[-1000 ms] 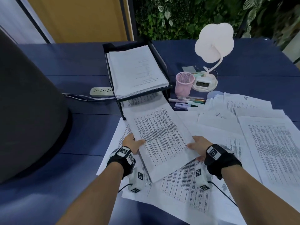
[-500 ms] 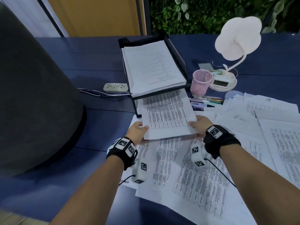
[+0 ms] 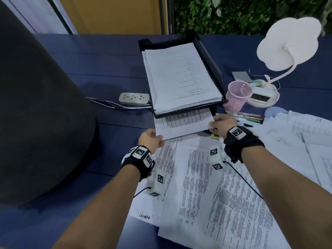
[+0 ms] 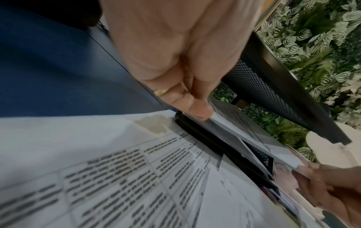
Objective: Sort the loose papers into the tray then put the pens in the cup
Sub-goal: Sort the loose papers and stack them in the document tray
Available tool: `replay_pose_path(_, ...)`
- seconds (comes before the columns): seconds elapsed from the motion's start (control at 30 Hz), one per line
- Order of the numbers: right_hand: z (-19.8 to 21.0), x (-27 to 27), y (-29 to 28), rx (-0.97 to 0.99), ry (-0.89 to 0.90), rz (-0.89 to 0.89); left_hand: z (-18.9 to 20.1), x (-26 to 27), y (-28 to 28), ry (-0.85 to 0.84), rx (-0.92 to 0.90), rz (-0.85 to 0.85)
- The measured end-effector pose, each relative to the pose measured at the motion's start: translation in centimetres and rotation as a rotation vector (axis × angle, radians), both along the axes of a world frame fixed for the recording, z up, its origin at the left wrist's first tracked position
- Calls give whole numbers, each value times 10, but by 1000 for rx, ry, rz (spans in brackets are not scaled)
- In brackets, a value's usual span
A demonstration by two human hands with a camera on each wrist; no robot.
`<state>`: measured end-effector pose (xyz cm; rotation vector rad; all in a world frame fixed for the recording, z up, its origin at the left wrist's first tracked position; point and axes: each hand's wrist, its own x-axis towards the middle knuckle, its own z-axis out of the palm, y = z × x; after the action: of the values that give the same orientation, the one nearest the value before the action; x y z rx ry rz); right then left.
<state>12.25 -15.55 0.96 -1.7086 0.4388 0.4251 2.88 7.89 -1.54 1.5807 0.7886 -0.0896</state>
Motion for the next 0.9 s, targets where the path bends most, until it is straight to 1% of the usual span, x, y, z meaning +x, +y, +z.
replay_pose_path(0.1, -5, 10, 3, -10, -42, -25, -5, 14, 3, -35, 48, 49)
replay_pose_path(0.2, -11, 24, 5, -1, -40, -52, -9, 24, 3, -58, 86, 45)
replay_pose_path(0.23, -13, 28, 6, 13, -27, -62, -9, 26, 3, -61, 122, 34)
replay_pose_path(0.33, -15, 32, 11, 1, -25, -18, -11, 29, 2, -69, 249, 23)
replay_pose_path(0.4, -18, 38, 12, -23, -4, -23, -12, 30, 3, -69, 350, -27)
replay_pose_path(0.47, -19, 44, 11, -84, 65, -32, -13, 32, 6, -50, 421, -98)
replay_pose_path(0.5, -19, 45, 11, -117, 79, -23, -13, 32, 6, -27, 464, -136)
replay_pose_path(0.53, -18, 45, 10, -223, 58, 7, -13, 31, 6, 1, 518, -178)
replay_pose_path(0.6, -21, 42, 5, -523, -16, 134, -14, 30, 6, 42, 607, -253)
replay_pose_path(0.63, -26, 43, 4, -609, -39, 185, -14, 29, 6, 53, 640, -289)
replay_pose_path(0.67, -28, 41, 4, -610, -12, 214, -15, 27, 5, 56, 676, -330)
replay_pose_path(0.73, -28, 37, 5, -480, 17, 190, -15, 25, 2, 52, 748, -397)
replay_pose_path(0.77, -29, 35, 5, -421, 1, 178, -15, 26, 2, 48, 772, -412)
replay_pose_path(0.8, -29, 34, 6, -403, -20, 201, -15, 26, 1, 34, 794, -418)
replay_pose_path(0.87, -29, 31, 4, -426, -105, 248, -13, 29, -1, 16, 805, -406)
replay_pose_path(0.9, -31, 32, 5, -438, -152, 221, -12, 30, -1, 14, 797, -393)
